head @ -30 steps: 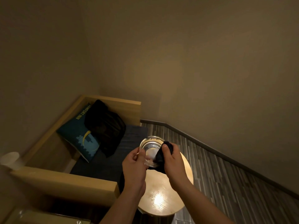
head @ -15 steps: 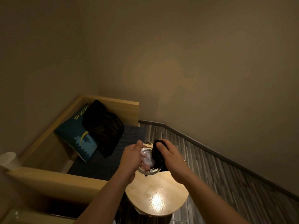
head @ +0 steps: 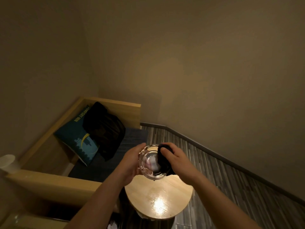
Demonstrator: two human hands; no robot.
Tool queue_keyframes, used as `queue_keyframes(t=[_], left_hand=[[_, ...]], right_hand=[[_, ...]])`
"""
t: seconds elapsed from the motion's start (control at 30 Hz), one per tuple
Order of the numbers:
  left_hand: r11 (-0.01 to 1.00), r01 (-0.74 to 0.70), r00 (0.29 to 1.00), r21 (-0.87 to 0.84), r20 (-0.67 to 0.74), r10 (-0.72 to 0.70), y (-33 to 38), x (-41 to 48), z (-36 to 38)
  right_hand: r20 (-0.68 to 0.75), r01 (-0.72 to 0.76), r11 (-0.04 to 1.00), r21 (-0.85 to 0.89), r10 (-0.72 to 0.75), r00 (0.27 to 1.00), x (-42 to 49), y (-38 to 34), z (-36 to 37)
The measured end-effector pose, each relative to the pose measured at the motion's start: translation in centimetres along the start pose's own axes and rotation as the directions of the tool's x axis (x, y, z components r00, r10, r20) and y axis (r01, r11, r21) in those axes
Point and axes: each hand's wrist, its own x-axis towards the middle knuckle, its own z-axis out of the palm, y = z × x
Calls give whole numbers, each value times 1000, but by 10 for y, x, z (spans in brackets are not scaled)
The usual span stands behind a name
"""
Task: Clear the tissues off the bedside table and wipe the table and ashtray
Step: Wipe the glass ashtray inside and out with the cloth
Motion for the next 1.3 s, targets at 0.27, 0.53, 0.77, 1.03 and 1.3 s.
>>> queue_keyframes(t=[0.27, 0.53, 0.77, 1.03, 1.3], left_hand=[[992, -81, 983, 95, -156, 95, 0, -2, 22], [999, -16, 988, -46, -152, 9, -13, -9, 21], [984, -71, 993, 161, 103, 55, 2, -12, 7], [992, -119, 969, 43, -212, 126, -13, -22, 35], [998, -9, 990, -65, -141, 0, -16, -22, 34]], right_hand=[[-104, -3, 994, 113, 14, 994, -4, 1, 15], [-188, -27, 995, 97, 45, 981, -16, 7, 20], [39, -19, 999, 30, 17, 999, -11, -7, -5], [-223, -5, 980, 197, 50, 974, -22, 7, 23], [-220, -21, 995, 101, 43, 975, -29, 11, 18]])
